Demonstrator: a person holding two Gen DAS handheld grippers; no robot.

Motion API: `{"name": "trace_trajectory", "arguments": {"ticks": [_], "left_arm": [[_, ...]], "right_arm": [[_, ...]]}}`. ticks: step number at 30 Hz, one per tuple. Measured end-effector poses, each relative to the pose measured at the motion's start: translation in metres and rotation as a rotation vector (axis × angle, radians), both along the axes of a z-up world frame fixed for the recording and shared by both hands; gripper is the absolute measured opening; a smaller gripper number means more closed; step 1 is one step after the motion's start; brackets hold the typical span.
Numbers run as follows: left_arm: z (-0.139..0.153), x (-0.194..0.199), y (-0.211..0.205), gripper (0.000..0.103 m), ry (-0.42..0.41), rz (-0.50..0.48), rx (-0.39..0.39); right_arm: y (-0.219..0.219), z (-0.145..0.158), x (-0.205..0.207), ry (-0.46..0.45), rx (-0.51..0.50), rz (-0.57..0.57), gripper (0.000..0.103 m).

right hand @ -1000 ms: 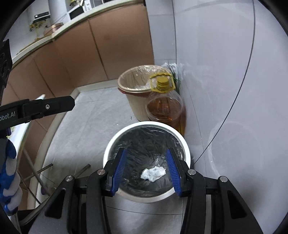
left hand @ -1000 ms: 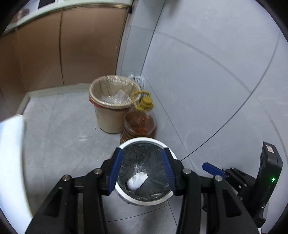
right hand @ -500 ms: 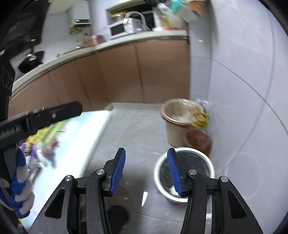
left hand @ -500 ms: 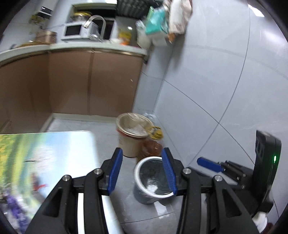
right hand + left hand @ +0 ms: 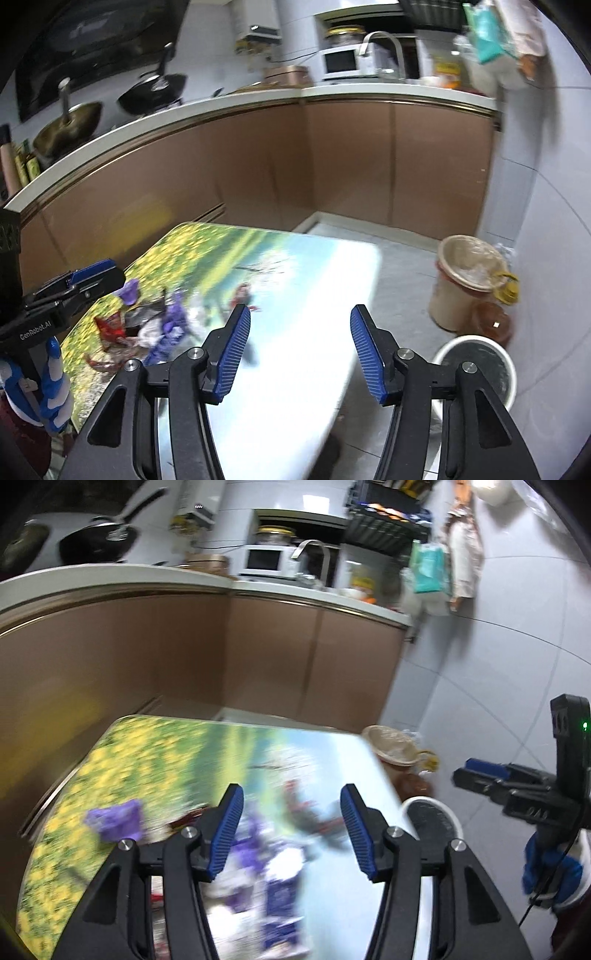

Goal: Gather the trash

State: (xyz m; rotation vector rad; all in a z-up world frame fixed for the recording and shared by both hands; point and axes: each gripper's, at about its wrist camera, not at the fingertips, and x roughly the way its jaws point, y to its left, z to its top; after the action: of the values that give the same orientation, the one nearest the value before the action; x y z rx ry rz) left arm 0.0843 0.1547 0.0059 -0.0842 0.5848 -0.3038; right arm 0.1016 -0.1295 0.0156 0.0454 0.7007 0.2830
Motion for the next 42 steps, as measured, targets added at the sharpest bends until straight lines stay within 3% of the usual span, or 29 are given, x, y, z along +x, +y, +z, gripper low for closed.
{"name": "trace_trajectory", "arguments": {"ticks": [3, 7, 15, 17, 18, 20, 21, 22, 24, 27, 36, 42], "left_arm": [[-0.015, -0.008, 0.041, 0.061, 0.016, 0.053, 0.038], [-0.046, -0.008, 0.088, 0.061, 0.076, 0.110, 0.094], [-0.099, 0.008, 0.111, 0.061, 0.209, 0.109, 0.133], [-0.110, 0.014, 0.114, 0.059, 0.244, 0.110, 0.116], [-0.113, 0.015, 0.116, 0.052, 0.254, 0.109, 0.106], [-0.113, 0.017, 0.117, 0.043, 0.263, 0.097, 0.074], [-0.113, 0.017, 0.117, 0.034, 0.265, 0.093, 0.064], [-0.112, 0.017, 0.117, 0.030, 0.265, 0.089, 0.062], [-0.109, 0.016, 0.115, 0.021, 0.260, 0.085, 0.072], [-0.103, 0.013, 0.112, 0.014, 0.244, 0.081, 0.087], [-0.045, -0.005, 0.102, 0.012, 0.136, 0.145, 0.078], [-0.011, 0.002, 0.038, 0.012, 0.088, 0.042, 0.079]], "right_arm": [[0.023, -0.011, 0.004, 0.030, -0.011, 0.043, 0.061], [0.049, -0.035, 0.022, 0.098, -0.011, 0.099, 0.064], [0.084, -0.086, 0.069, 0.207, -0.029, 0.139, 0.068], [0.086, -0.093, 0.080, 0.227, -0.026, 0.140, 0.067], [0.087, -0.096, 0.084, 0.236, -0.027, 0.143, 0.064], [0.090, -0.102, 0.092, 0.252, -0.023, 0.150, 0.055], [0.090, -0.105, 0.096, 0.263, -0.019, 0.157, 0.043], [0.090, -0.107, 0.099, 0.274, -0.014, 0.162, 0.037], [0.090, -0.111, 0.102, 0.287, -0.006, 0.174, 0.012], [0.088, -0.105, 0.099, 0.267, 0.007, 0.188, 0.007], [0.062, -0.064, 0.074, 0.158, 0.071, 0.217, 0.005], [0.018, -0.042, 0.053, 0.092, 0.123, 0.188, 0.005]]}}
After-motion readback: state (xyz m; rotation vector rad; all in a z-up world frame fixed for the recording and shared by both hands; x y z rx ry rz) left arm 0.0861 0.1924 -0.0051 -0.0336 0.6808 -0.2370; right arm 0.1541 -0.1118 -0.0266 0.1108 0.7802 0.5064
